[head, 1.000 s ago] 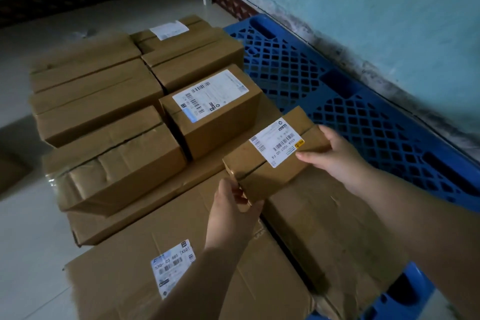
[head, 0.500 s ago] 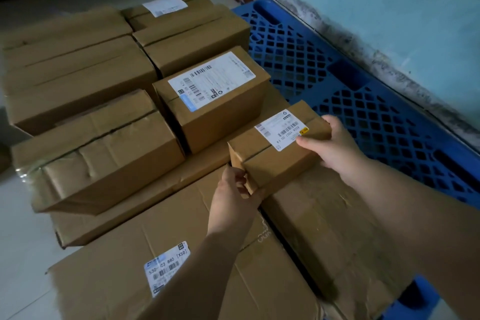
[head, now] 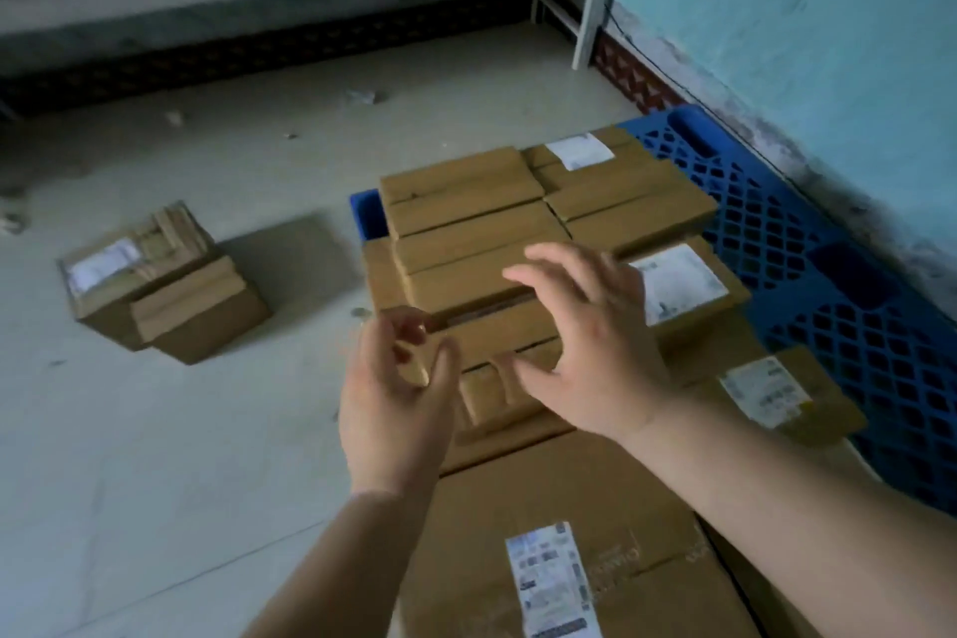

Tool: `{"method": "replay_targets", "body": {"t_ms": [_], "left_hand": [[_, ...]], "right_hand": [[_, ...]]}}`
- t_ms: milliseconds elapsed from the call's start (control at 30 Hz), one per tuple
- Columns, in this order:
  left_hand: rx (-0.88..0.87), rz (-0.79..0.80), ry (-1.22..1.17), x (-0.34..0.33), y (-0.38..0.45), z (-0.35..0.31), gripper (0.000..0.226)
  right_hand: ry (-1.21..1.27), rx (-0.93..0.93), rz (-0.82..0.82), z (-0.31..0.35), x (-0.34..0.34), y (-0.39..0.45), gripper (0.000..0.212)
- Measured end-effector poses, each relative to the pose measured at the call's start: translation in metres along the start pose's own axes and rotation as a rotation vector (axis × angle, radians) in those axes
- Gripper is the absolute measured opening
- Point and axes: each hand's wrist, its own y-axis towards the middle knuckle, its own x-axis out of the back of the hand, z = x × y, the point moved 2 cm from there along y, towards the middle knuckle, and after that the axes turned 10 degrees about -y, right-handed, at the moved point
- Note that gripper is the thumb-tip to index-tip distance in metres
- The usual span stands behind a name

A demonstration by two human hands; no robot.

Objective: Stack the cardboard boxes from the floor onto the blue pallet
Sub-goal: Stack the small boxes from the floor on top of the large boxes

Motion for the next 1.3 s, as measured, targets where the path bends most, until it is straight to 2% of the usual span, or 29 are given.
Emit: {"method": "replay_targets", "body": {"t_ms": [100,200,300,467,633,800,867,1067,1300], "left_hand": [[0.214,-0.092,0.008,0.082,0.037,0.025,0.019],[0.345,-0.072,0.040,0.170,0.069,0.053,0.027],[0.392,-0.033,0.103,0.249,0.099,0.076,0.031],[0.385,-0.040,0.131,0.328,0.156,0.115,0.035],[0.459,-0.034,0.151,0.348,0.206,0.170,0.038],[0.548,-0.025,0.166,0.357,0.266,0.246,0.046],[0.596,0.000,0.183,0.357,0.288,0.279,0.049],[0.635,0.068,0.186,0.342,0.332,0.377,0.051],[0.622,0.042,0.214,0.311,0.364,0.479,0.058]], "right_hand": [[0.072,0.051,0.070,0.087,-0.013,0.034,0.053],[0.129,0.072,0.253,0.170,-0.039,0.063,0.061],[0.154,0.073,0.467,0.238,-0.072,0.092,0.071],[0.223,-0.029,0.578,0.310,-0.126,0.150,0.076],[0.292,-0.140,0.625,0.336,-0.194,0.202,0.076],[0.264,-0.191,0.748,0.334,-0.273,0.251,0.082],[0.272,-0.268,0.787,0.331,-0.309,0.266,0.085],[0.339,-0.427,0.799,0.324,-0.428,0.285,0.093],[0.294,-0.438,0.724,0.314,-0.538,0.308,0.099]]}}
